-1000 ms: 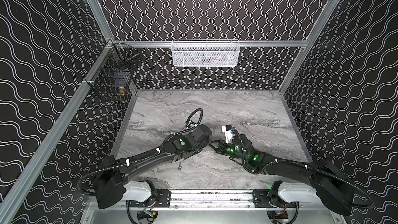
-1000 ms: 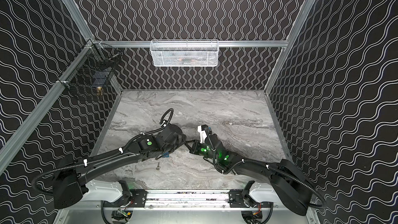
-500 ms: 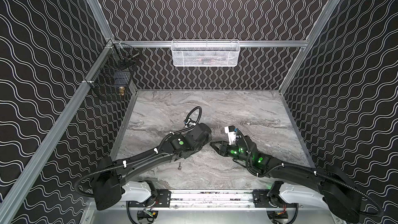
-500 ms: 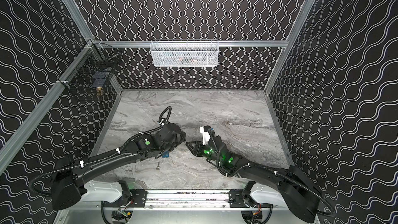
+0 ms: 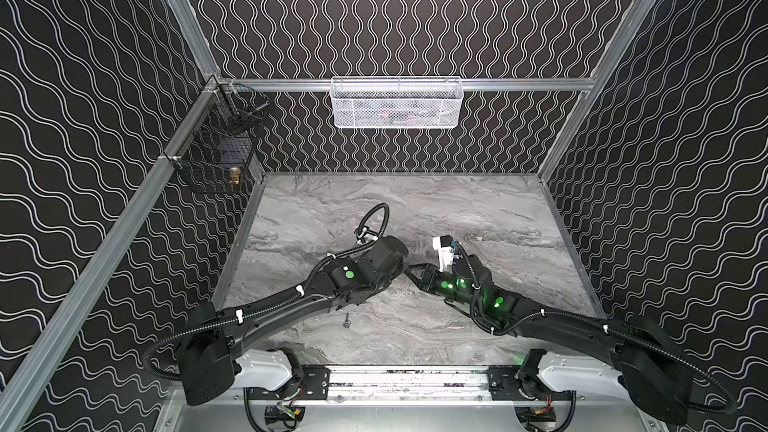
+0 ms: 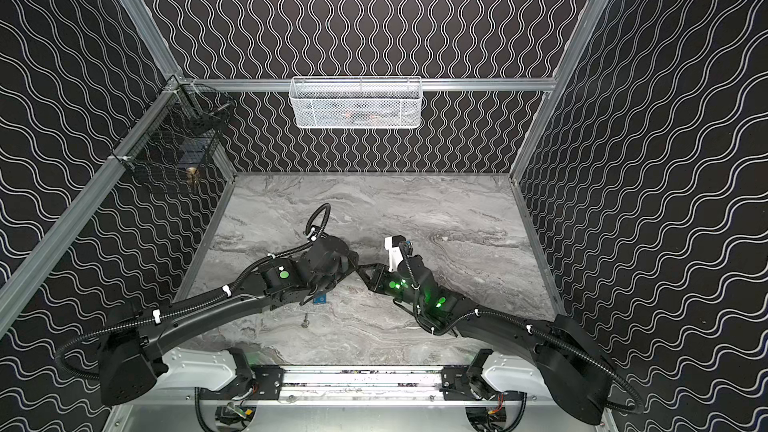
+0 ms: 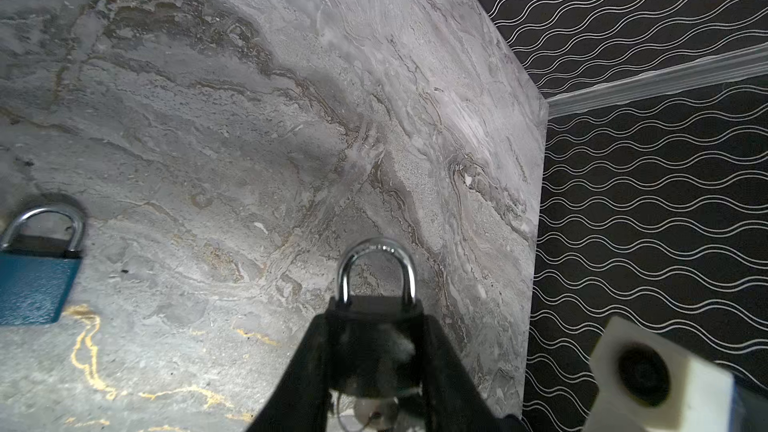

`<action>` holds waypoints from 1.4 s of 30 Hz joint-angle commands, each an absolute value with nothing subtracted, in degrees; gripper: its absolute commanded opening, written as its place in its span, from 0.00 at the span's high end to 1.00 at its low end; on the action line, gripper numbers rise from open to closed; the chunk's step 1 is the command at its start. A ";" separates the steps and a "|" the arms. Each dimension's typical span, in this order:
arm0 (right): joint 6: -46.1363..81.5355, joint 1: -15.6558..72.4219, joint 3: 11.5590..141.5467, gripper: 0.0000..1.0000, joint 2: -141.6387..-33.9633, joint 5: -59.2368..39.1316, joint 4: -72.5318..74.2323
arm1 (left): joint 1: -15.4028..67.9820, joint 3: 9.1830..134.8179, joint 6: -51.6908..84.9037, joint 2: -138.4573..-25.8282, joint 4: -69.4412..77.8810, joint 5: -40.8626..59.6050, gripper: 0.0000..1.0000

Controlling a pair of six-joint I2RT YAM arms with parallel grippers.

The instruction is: Unlock with the key

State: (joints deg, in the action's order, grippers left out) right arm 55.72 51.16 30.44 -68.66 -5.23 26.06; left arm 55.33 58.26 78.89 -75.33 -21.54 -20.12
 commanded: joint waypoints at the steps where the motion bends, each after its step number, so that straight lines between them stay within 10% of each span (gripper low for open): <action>1: 56.41 51.15 30.72 0.82 -69.07 -4.41 27.72 | 55.33 58.69 77.87 -75.46 -19.99 -20.67 1.00; 15: 53.99 51.15 31.79 0.95 -70.30 -2.96 30.42 | 55.78 59.24 77.08 -76.11 -18.62 -15.93 1.00; 42: 53.43 51.28 35.24 0.83 -70.50 -1.78 22.63 | 55.28 60.86 76.14 -76.29 -20.10 -21.01 1.00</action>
State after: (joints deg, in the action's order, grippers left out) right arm 52.97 51.16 34.44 -70.13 -2.28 22.85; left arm 55.24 60.55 76.25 -76.71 -20.75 -19.66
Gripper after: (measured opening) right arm 0.169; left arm 0.337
